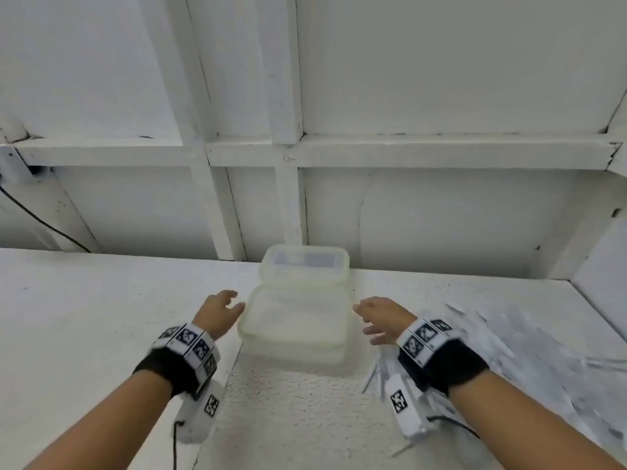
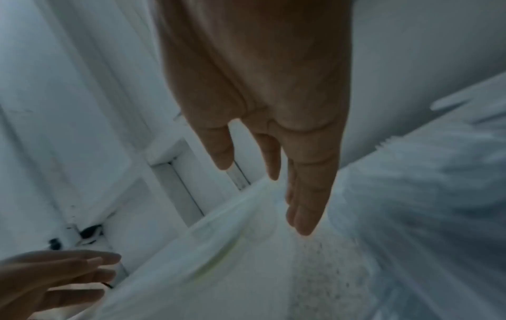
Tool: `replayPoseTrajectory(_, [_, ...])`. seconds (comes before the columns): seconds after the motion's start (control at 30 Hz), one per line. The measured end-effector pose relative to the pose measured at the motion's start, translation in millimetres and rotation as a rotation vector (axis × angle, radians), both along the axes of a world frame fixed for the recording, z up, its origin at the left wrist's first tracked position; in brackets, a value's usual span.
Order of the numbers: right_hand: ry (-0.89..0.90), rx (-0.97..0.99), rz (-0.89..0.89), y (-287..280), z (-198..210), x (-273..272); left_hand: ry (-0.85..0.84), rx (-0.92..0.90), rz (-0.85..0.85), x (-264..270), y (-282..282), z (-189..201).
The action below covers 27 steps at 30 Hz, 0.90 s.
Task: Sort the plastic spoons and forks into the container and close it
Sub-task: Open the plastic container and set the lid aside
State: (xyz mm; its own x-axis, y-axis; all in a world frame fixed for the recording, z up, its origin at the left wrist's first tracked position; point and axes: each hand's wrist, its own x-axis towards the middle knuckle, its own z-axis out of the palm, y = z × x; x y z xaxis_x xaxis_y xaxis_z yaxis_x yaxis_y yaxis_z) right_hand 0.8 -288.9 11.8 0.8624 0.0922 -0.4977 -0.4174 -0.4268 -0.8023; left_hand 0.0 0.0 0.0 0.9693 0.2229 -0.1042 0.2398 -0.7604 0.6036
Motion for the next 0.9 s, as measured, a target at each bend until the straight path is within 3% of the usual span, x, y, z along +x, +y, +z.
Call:
replayPoseTrajectory(0.13, [0.086,0.020,-0.156,17.5,-22.5,13.1,0.177,-0.153,0.078,15.8,-3.9,-3.8])
replayPoseTrajectory(0.23, [0.092,0.062,-0.231,28.4,-32.7,17.8,0.198,-0.221,0.064,26.3,-10.2,-13.9])
replayPoseTrajectory(0.43, [-0.022,-0.033,-0.211,40.4,-41.4,21.9,0.182,-0.089,0.068,37.7,-18.4,-17.7])
replayPoseTrajectory(0.7, [0.172,0.113,-0.239,29.8,-39.8,-29.2,0.268,-0.076,0.049,15.7,-19.0,-43.5])
replayPoseTrajectory(0.9, [0.023,-0.132,-0.237,38.6,-45.7,-30.4,0.214,0.000,0.006,12.0,-17.6,-47.5])
